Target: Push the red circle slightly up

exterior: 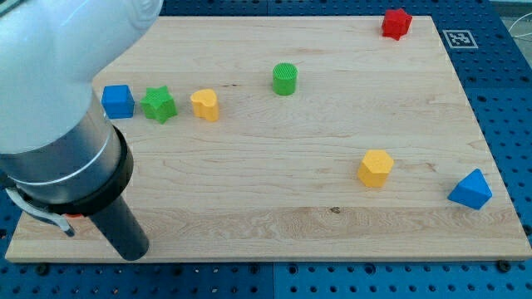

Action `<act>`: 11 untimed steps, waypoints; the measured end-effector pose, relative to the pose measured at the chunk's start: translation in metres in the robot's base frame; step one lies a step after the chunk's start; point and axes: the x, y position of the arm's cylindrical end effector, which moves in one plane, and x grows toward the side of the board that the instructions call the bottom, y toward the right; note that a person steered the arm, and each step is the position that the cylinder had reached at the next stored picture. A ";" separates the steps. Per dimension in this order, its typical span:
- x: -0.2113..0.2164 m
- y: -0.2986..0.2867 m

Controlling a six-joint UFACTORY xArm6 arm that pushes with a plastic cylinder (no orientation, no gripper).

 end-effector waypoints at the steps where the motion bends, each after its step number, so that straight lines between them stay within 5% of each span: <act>1: -0.001 -0.045; 2: -0.002 -0.083; 4: -0.040 -0.076; 11: -0.074 -0.099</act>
